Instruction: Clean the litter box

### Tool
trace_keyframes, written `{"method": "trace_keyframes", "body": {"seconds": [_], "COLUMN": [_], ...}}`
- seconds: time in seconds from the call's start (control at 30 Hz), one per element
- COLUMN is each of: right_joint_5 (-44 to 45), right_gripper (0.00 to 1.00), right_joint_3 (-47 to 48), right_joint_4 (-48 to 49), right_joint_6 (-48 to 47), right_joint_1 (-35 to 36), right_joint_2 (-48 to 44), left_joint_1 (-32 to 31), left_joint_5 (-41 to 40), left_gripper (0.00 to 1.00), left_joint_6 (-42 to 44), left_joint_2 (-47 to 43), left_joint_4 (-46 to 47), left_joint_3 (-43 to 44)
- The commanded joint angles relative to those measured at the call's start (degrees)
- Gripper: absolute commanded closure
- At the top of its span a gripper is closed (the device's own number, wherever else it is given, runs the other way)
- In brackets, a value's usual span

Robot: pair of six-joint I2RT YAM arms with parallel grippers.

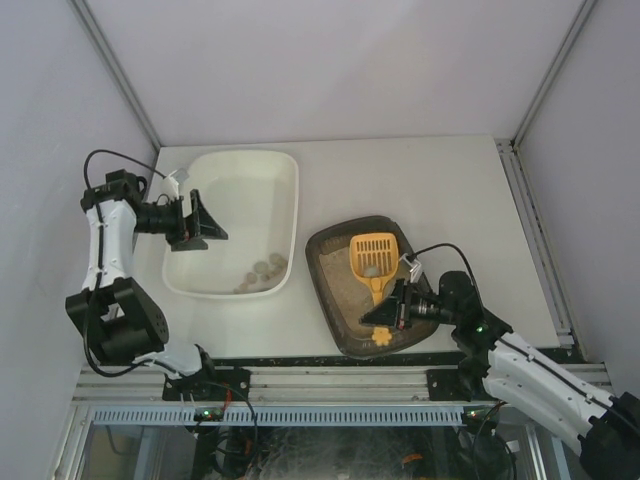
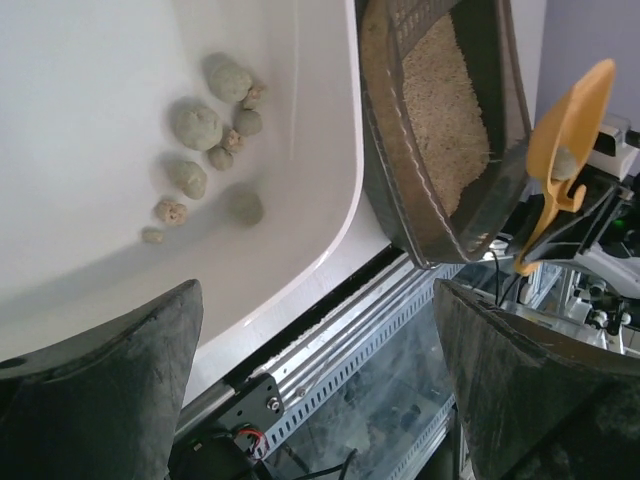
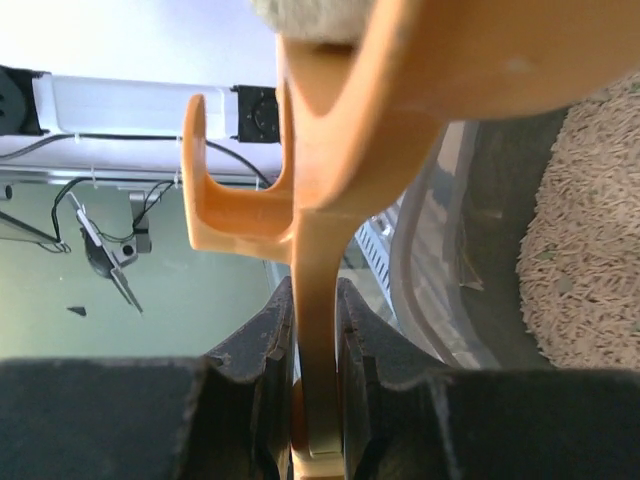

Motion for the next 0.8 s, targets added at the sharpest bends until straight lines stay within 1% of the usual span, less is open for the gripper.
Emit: {"method": "trace_keyframes", "body": {"seconds": [0.0, 0.03, 0.1, 0.13, 0.17, 0.23, 0.3, 0.33, 0.4, 0.43, 0.47, 0.53, 0.57, 0.6, 0.67, 0.7, 0.77], "right_joint_5": [1.1, 1.4, 2.1, 2.0, 1.0, -0.5, -1.0, -0.6, 0.1, -0.2, -0.9, -2.5, -2.7, -2.2, -1.3, -0.8, 0.3], "right_gripper": [1.00, 1.00, 1.00, 1.00, 1.00, 1.00, 1.00, 1.00, 1.00, 1.00, 1.00, 1.00, 1.00, 1.00, 1.00, 1.00, 1.00], "right_joint_3": [-1.7, -1.8, 1.6, 2.8, 2.6, -0.8, -3.9, -3.6, -0.6, 0.5, 0.3, -2.4, -3.3, -2.7, 0.1, 1.4, 1.1], "right_joint_4": [7.7, 8.2, 3.8, 2.7, 4.4, 10.5, 14.2, 12.8, 8.6, 8.0, 9.5, 14.4, 14.6, 12.5, 7.2, 7.3, 11.0], "right_joint_6": [3.0, 3.3, -0.3, -1.3, -0.5, 3.8, 7.1, 6.8, 3.5, 2.6, 3.2, 7.2, 8.5, 7.4, 3.7, 3.7, 6.1], "right_joint_1": [-4.1, -4.4, -0.5, 1.4, 1.8, -1.8, -5.8, -5.9, -2.5, -1.3, -1.3, -4.6, -6.8, -6.8, -3.4, -1.5, -0.1], "right_joint_2": [-2.4, -2.2, 0.4, 1.7, 2.4, 1.3, -0.5, -0.7, 0.5, 1.0, 1.1, -0.2, -0.8, -1.1, -0.3, 0.4, 1.2], "left_joint_1": [0.3, 0.2, 0.1, 0.1, 0.0, -0.3, -0.3, -0.3, -0.3, -0.3, -0.2, 0.7, 1.6, 2.8, 4.1, 4.0, 3.9], "left_joint_5": [6.2, 4.9, 1.1, -2.4, -5.9, -9.8, -10.9, -11.6, -13.1, -14.2, -15.6, -16.2, -15.0, -13.6, -13.6, -14.7, -14.7], "left_gripper": [0.00, 0.00, 0.00, 0.00, 0.00, 0.00, 0.00, 0.00, 0.00, 0.00, 0.00, 0.00, 0.00, 0.00, 0.00, 0.00, 0.00], "left_joint_6": [-1.2, -2.4, -4.5, -5.4, -7.0, -7.4, -6.0, -6.1, -7.0, -8.1, -9.2, -10.8, -12.1, -14.1, -17.2, -16.9, -14.9], "left_joint_2": [-5.2, -6.2, -7.6, -8.1, -8.5, -8.2, -7.2, -6.9, -7.1, -7.3, -7.4, -8.1, -9.2, -10.7, -13.7, -14.3, -13.6], "left_joint_4": [2.5, 4.1, 6.1, 7.6, 9.1, 9.3, 7.2, 6.9, 7.0, 7.6, 8.2, 9.7, 11.5, 14.1, 19.4, 20.1, 18.0], "left_joint_3": [-2.3, -2.8, -3.0, -3.2, -3.6, -3.5, -2.2, -1.9, -1.5, -1.4, -1.0, -0.7, -1.5, -3.0, -6.2, -6.6, -6.1]}}
